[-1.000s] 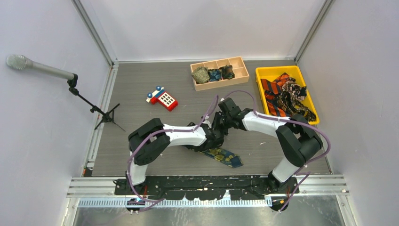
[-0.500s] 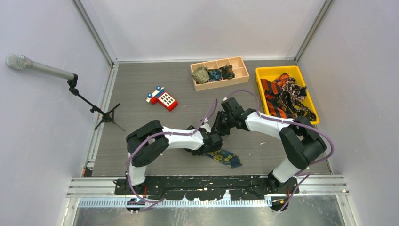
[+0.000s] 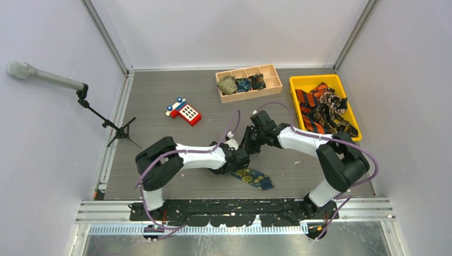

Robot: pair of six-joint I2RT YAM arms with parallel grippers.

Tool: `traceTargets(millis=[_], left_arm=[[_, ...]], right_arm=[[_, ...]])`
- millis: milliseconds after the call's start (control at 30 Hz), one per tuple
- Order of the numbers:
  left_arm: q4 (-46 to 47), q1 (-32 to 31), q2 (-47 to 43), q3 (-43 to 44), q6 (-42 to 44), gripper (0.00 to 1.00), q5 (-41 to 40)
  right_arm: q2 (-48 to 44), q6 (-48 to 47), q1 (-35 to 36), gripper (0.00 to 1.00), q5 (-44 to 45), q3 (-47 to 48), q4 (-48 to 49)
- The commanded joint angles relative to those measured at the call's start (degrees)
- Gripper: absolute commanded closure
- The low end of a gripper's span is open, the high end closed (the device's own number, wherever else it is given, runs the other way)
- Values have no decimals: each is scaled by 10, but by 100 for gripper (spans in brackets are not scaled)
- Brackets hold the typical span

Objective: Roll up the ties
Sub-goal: Roll the tie at the center of the board.

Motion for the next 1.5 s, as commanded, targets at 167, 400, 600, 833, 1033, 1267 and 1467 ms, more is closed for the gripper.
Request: traceTargets(millis=[167,400,600,833,1033,1267,1467], left_arm=[[39,1,-27,28,-18,46,112],[19,11,-44,49,-21,46,134],[22,33,-68,46,-22,46,163],[40,66,-109,34,-11,45,211],[50,95,-141,22,-2,45,250],[60,133,-182,1,4,46,291],[60,170,-229,-15,14,46,323]], right_arm=[[-20,-6,-1,86,-7,22,7],[-20,-4,-2,86,-15,31,7],[-23,0,-1,85,-23,31,12],[-24,3,8,85,-32,31,16],[-24,8,23,84,-35,34,26],[-15,16,62,77,-31,53,38],[6,26,105,64,-21,75,53]])
